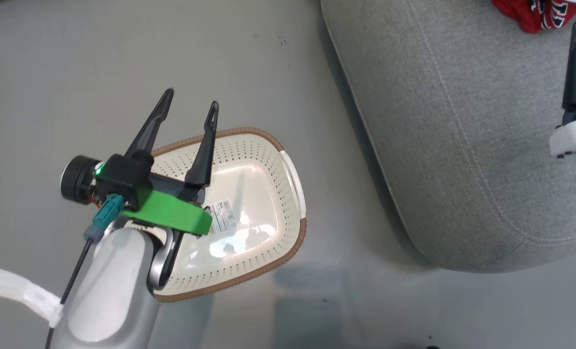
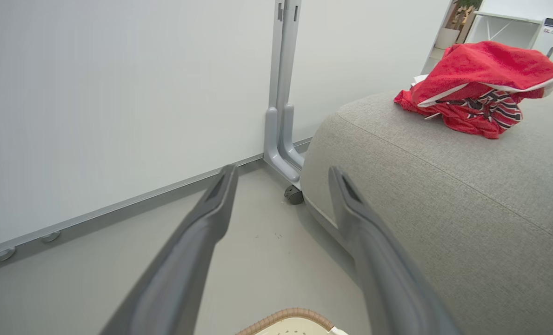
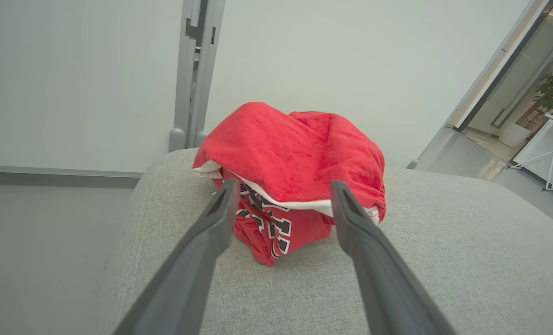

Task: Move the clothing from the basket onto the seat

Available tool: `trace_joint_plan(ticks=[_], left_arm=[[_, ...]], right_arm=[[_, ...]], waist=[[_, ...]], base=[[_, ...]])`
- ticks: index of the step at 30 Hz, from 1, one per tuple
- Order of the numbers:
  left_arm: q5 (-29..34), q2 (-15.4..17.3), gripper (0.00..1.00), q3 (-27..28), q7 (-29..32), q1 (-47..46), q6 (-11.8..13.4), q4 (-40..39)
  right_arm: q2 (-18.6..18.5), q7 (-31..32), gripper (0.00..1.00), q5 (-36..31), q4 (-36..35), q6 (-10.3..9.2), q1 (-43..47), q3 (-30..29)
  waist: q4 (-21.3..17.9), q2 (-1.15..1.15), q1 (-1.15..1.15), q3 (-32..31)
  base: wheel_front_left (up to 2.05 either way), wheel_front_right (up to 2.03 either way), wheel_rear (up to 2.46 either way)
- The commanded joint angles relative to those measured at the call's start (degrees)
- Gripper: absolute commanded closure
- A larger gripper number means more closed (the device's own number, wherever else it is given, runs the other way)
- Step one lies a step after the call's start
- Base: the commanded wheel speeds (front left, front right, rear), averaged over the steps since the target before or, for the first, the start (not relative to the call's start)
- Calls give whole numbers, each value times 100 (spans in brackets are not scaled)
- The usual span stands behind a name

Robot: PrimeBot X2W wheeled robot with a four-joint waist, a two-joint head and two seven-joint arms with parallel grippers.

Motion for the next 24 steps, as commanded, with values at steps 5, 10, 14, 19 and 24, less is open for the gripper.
trace_joint_plan(ticks=[5, 10, 14, 19, 24], left_arm=[[-81, -98, 0, 600, 3, 709, 88, -45], [0, -230, 0, 1136, 4, 1234, 107, -91], [53, -320, 0, 1509, 3, 1594, 64, -124], [177, -425, 0, 1867, 3, 1961, 33, -119], [308, -494, 0, 2098, 4, 2242, -30, -119]], right_arm=[[107, 0, 0, 195, -301, -6, 544, 499], [252, 0, 0, 310, -460, -6, 921, 890], [384, 0, 0, 382, -507, -6, 1159, 1115], [628, 0, 0, 430, -551, -6, 1372, 1292], [846, 0, 0, 468, -574, -6, 1619, 1431]], waist=[[272, 0, 0, -1080], [613, 0, 0, -1523], [908, 0, 0, -1810], [1241, 0, 0, -2112], [1457, 0, 0, -2373]], base=[[0, 0, 0], [0, 0, 0], [0, 0, 0], [0, 0, 0], [0, 0, 0]])
